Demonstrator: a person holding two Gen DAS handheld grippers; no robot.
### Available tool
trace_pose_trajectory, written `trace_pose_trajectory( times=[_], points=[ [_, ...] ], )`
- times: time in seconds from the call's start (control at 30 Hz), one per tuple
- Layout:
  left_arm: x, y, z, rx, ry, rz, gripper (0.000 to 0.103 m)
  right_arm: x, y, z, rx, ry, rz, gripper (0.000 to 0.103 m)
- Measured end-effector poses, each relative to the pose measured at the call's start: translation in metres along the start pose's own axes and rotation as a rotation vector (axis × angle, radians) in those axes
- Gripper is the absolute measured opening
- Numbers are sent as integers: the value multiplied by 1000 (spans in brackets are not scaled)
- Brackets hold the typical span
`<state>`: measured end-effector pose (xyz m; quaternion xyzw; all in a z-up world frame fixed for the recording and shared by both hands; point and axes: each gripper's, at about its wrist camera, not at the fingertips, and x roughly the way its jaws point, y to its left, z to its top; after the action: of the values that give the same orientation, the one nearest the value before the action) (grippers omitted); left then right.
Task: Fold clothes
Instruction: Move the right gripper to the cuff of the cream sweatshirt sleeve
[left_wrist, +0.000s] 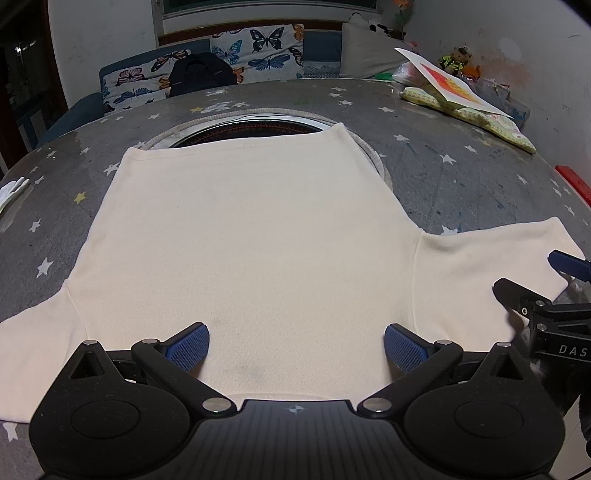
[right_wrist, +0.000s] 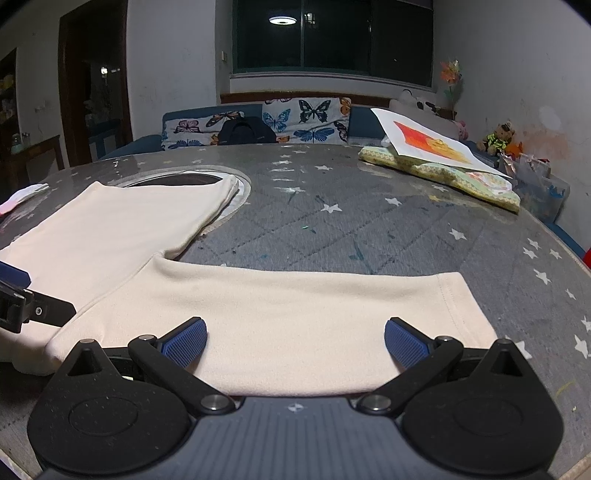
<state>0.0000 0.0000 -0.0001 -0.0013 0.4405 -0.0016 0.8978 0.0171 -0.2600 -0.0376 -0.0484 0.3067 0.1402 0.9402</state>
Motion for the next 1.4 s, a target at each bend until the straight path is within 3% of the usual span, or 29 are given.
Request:
trace_pose_trajectory(
  times=[0.37,0.67,0.83,1.03,1.2,1.4],
  points=[
    [0,0,0,2,-2,-1,103,-5,0,8,32,39,3,103],
    [-2,0,1,7,-8,-36,103,-26,-36,8,121,3,-90,87],
    [-8,-10,1,52,-44,-61,103,-33,-68,7,182,-4,-156,74],
    [-8,-26,5,108,-52,-85,103,-29,-88,2,229,21,-147,56],
    [-6,-31,8,119,-45,-81,103,-29,-90,0,248,25,-143,48],
    [-5,-31,8,120,-42,-86,103,-29,-92,1,259,27,-133,22]
  ],
)
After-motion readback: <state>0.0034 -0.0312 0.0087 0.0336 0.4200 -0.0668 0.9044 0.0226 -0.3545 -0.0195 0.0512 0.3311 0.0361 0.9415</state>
